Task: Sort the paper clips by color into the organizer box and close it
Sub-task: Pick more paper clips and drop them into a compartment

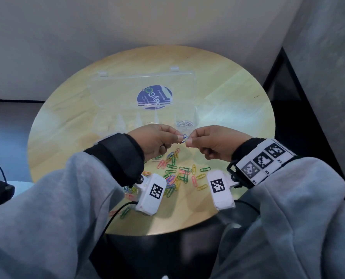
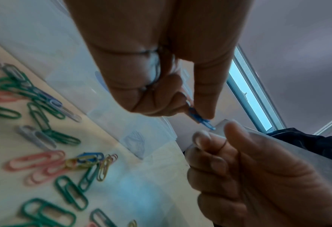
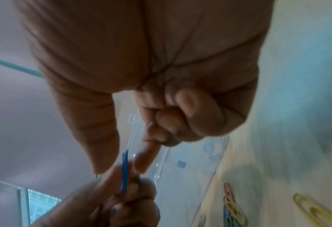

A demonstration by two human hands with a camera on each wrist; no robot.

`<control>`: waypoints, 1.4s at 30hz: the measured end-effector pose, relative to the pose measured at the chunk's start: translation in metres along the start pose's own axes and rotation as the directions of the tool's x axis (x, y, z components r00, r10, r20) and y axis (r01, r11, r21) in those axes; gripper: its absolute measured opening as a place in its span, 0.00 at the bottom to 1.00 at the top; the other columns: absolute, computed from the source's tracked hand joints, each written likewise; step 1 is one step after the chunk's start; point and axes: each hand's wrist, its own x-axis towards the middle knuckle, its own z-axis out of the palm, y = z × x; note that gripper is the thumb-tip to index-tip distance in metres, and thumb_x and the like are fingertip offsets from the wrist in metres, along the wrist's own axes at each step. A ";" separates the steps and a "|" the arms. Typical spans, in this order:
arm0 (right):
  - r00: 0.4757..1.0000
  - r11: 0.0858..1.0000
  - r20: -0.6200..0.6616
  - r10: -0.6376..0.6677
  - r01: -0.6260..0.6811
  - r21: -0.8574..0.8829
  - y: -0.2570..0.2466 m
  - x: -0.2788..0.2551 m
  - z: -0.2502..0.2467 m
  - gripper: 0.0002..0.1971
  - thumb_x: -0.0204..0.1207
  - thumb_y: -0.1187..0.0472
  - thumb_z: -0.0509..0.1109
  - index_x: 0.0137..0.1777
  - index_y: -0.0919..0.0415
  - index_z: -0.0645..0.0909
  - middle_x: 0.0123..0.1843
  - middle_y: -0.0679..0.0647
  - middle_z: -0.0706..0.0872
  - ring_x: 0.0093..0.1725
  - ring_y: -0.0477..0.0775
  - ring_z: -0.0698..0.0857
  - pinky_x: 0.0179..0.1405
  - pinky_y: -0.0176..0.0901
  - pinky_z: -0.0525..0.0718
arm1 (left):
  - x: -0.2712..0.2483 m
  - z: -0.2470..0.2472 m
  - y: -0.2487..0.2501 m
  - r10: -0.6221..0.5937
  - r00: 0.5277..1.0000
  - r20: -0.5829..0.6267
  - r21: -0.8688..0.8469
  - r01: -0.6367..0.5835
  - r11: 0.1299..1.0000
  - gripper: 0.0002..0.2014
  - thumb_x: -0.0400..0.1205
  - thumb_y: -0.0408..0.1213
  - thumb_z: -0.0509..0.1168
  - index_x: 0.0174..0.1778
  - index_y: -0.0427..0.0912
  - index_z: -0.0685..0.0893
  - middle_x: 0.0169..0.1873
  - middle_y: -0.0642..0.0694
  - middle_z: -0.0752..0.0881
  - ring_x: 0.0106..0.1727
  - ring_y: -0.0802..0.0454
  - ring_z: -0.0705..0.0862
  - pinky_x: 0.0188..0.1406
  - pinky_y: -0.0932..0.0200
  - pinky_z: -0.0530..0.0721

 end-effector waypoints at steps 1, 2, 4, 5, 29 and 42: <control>1.000 1.000 -0.010 -0.019 0.019 -0.019 0.001 -0.001 0.000 0.10 0.76 0.64 0.70 0.35 0.57 0.75 0.22 0.46 0.66 0.21 0.44 0.63 0.20 0.32 0.60 | 0.001 0.002 -0.001 -0.001 1.000 0.005 0.001 0.001 1.000 0.11 0.79 0.24 0.64 0.33 0.41 0.79 0.22 0.51 0.76 0.23 0.60 0.70 0.16 0.74 0.65; 0.999 0.999 -0.027 -0.039 0.038 -0.035 0.001 -0.001 0.000 0.10 0.75 0.64 0.71 0.34 0.57 0.76 0.21 0.45 0.66 0.20 0.44 0.62 0.20 0.32 0.60 | 0.001 0.004 -0.001 -0.002 1.000 0.011 0.005 0.002 1.000 0.11 0.79 0.23 0.64 0.33 0.40 0.78 0.21 0.50 0.76 0.21 0.61 0.71 0.15 0.74 0.65; 0.995 0.995 -0.071 -0.069 0.064 -0.073 0.001 -0.001 -0.001 0.12 0.74 0.63 0.73 0.31 0.57 0.76 0.20 0.45 0.65 0.19 0.44 0.62 0.20 0.32 0.61 | 0.001 0.008 0.000 -0.002 1.000 0.019 0.022 0.002 1.000 0.12 0.79 0.22 0.63 0.32 0.39 0.78 0.19 0.50 0.77 0.16 0.63 0.73 0.14 0.74 0.67; 0.993 0.993 -0.085 -0.076 0.068 -0.097 0.001 -0.001 -0.001 0.12 0.74 0.62 0.73 0.30 0.56 0.76 0.21 0.45 0.64 0.19 0.44 0.62 0.20 0.32 0.61 | 0.001 0.009 0.000 -0.005 1.000 0.022 0.031 0.005 1.000 0.12 0.79 0.22 0.63 0.32 0.39 0.78 0.18 0.50 0.78 0.16 0.63 0.73 0.13 0.74 0.67; 0.991 0.982 -0.130 -0.021 0.045 0.185 -0.015 0.004 0.005 0.14 0.77 0.75 0.58 0.33 0.60 0.68 0.31 0.60 0.80 0.21 0.48 0.75 0.18 0.31 0.74 | -0.003 -0.018 0.008 -0.123 0.980 -0.154 -0.074 0.113 0.991 0.08 0.78 0.32 0.54 0.37 0.40 0.77 0.24 0.47 0.72 0.18 0.56 0.68 0.15 0.70 0.62; 0.991 0.996 -0.105 0.086 -0.087 -0.006 -0.011 0.008 0.006 0.08 0.79 0.66 0.60 0.40 0.60 0.78 0.29 0.53 0.73 0.25 0.49 0.70 0.19 0.33 0.67 | 0.033 0.015 -0.016 0.048 0.978 -0.205 0.937 0.182 0.296 0.12 0.78 0.44 0.63 0.50 0.43 0.85 0.48 0.44 0.87 0.55 0.40 0.85 0.56 0.48 0.82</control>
